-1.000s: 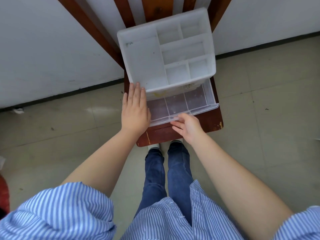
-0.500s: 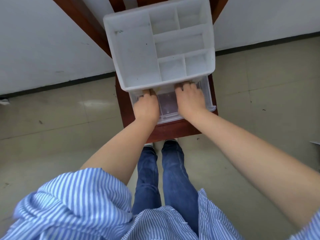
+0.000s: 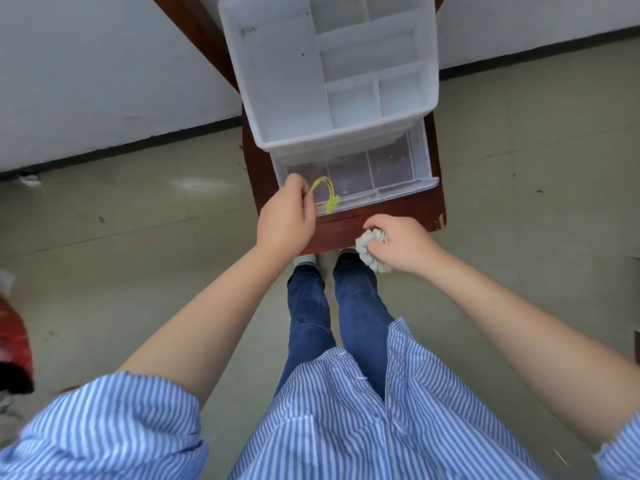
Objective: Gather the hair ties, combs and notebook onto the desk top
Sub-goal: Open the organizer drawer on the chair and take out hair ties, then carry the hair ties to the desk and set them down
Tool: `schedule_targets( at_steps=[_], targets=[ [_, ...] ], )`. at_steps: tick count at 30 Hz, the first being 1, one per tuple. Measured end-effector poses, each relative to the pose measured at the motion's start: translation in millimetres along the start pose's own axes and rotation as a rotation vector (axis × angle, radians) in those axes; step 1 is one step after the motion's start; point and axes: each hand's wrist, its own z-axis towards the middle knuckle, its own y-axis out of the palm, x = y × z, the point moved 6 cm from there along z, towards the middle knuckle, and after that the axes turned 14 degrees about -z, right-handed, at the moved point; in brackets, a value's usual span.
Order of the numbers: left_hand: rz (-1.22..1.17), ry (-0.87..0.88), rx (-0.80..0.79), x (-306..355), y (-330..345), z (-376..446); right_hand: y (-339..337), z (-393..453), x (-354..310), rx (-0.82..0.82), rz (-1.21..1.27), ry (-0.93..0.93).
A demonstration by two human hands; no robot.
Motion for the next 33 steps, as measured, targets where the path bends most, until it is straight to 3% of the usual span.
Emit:
schedule_targets(
  at_steps=[2, 4, 9, 12, 15, 18, 21, 24, 29, 33],
  targets=[
    [-0.019, -0.025, 0.021, -7, -9, -14, 16, 11, 7, -0.033, 0.1, 0.145],
    [-0.034, -0.065, 0.066, -15, -19, -21, 13, 24, -1, 0.075, 0.223, 0.218],
    [-0.004, -0.138, 0.222, -29, -47, -25, -3, 66, -55, 0.144, 0.263, 0.105],
    [0.074, -0.12, 0.242, -23, -61, -27, -26, 89, -74, 0.207, 0.122, 0.169],
    [0.254, -0.12, 0.115, -12, -65, -21, -32, 81, -68, 0.22, -0.089, 0.181],
    [0.563, -0.086, -0.164, 12, -51, -12, -35, 45, -54, 0.252, -0.201, 0.121],
    [0.755, 0.063, -0.291, 54, -35, -14, -42, -7, -36, 0.287, -0.316, 0.105],
    [0.773, 0.236, -0.332, 104, -17, -19, -61, -66, -17, 0.43, -0.413, 0.195],
    [0.824, 0.719, -0.479, 201, 34, -68, -76, -191, 26, 0.664, -0.327, 0.558],
    [0.782, 1.086, -0.634, 257, 88, -162, -31, -308, 57, 0.813, -0.093, 0.86]
  ],
)
